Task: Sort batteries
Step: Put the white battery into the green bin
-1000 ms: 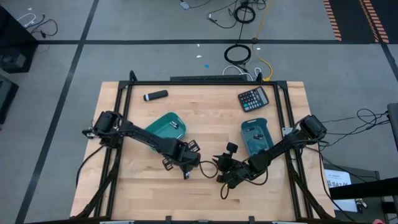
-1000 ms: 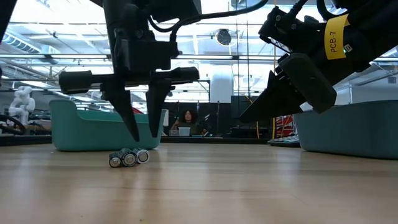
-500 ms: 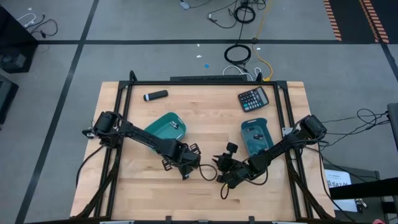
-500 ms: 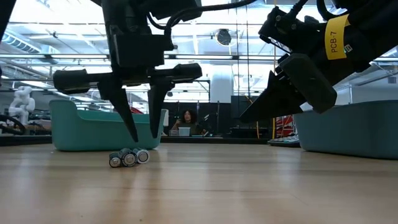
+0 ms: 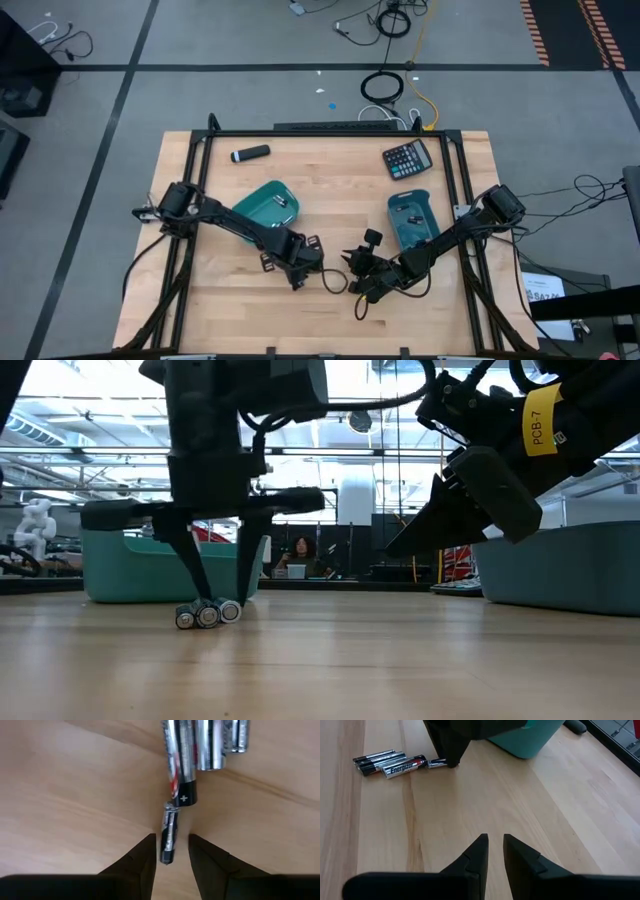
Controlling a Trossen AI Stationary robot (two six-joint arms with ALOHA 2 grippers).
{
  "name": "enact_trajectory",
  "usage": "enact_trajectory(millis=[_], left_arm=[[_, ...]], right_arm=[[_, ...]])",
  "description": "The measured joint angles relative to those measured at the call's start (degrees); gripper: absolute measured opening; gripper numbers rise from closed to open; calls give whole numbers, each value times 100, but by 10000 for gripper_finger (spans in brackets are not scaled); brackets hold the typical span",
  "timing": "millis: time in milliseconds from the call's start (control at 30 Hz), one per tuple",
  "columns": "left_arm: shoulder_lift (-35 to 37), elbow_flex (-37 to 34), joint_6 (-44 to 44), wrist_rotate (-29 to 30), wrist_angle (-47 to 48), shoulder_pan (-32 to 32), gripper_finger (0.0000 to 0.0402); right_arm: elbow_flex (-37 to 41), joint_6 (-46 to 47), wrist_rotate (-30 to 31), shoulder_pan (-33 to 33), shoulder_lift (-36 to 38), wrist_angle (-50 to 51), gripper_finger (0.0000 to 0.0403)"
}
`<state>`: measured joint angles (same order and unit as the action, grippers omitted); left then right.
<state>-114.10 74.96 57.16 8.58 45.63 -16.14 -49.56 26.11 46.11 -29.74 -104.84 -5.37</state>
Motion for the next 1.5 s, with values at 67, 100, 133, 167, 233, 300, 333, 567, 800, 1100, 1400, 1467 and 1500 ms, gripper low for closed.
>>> enact_trajectory(millis=[67,100,133,167,233,300,333,567,800,1100,1400,1467,1500], left_arm=[[-48,6,95,0,3,0,125],[-53,7,147,-2,6,1,125],[-55,9,176,0,9,2,125],[-55,9,178,0,11,0,124],[-57,7,180,-6,21,4,117],[-59,4,179,-28,62,2,95],[-59,4,178,-50,91,3,78],[-64,4,27,-48,162,4,19],[-76,-4,-355,478,168,-161,19],[-38,-38,-1370,1788,366,-535,18],[356,-14,-2838,2888,531,-939,18],[478,-13,-3267,3417,651,-1026,18],[547,-13,-3547,3655,755,-1056,18]], right_arm=[[1,0,0,0,0,3,50],[0,0,0,0,0,1,50],[2,0,0,0,0,1,50],[2,0,0,0,0,3,50],[0,0,0,0,0,3,50],[2,-7,0,0,0,2,50],[2,-19,0,0,0,1,50],[2,-22,2,0,0,1,50],[2,-22,2,0,0,1,50],[2,-11,2,0,0,-4,50],[2,24,4,0,0,-50,50],[2,24,4,0,0,-50,50],[2,24,4,0,0,-50,50]])
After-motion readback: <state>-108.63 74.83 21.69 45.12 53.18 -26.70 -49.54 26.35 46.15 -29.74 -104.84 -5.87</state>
